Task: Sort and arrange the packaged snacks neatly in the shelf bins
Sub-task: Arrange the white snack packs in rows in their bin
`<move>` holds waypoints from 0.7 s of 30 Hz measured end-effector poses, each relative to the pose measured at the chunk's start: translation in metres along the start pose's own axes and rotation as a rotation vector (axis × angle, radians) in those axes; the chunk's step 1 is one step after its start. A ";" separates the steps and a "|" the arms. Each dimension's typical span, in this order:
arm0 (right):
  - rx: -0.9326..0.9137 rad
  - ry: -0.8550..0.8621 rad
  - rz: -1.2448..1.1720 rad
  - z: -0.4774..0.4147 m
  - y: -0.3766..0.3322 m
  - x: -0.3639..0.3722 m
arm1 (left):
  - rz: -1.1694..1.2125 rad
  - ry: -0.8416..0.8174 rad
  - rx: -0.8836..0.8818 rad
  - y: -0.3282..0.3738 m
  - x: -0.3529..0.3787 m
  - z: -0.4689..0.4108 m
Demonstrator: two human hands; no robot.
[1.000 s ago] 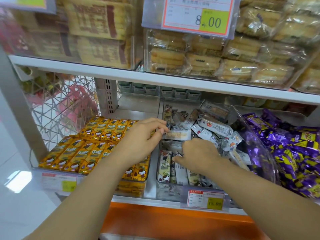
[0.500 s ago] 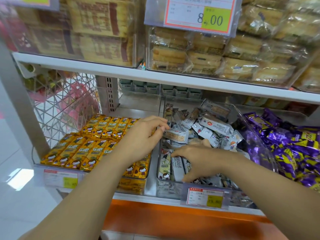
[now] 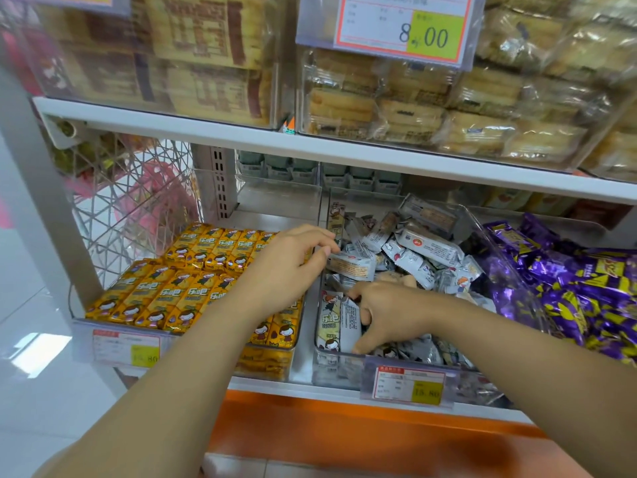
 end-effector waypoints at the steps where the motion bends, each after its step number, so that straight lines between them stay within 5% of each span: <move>1: -0.008 0.002 -0.033 0.002 0.001 0.000 | 0.000 -0.001 0.001 0.000 0.000 0.000; 11: 0.059 0.154 0.089 0.004 -0.007 -0.002 | 0.003 0.003 0.011 0.002 0.000 0.001; 21: 0.056 0.059 0.050 -0.003 -0.006 -0.001 | 0.010 0.010 0.014 0.003 0.000 0.001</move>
Point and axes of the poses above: each hand's wrist, its own z-axis away from the middle knuckle, its own x-axis out of the palm, y = z × x, the point moved 6 cm from there along -z, towards the middle knuckle, and after that the axes turned 15 degrees about -y, right-handed, at the moved point
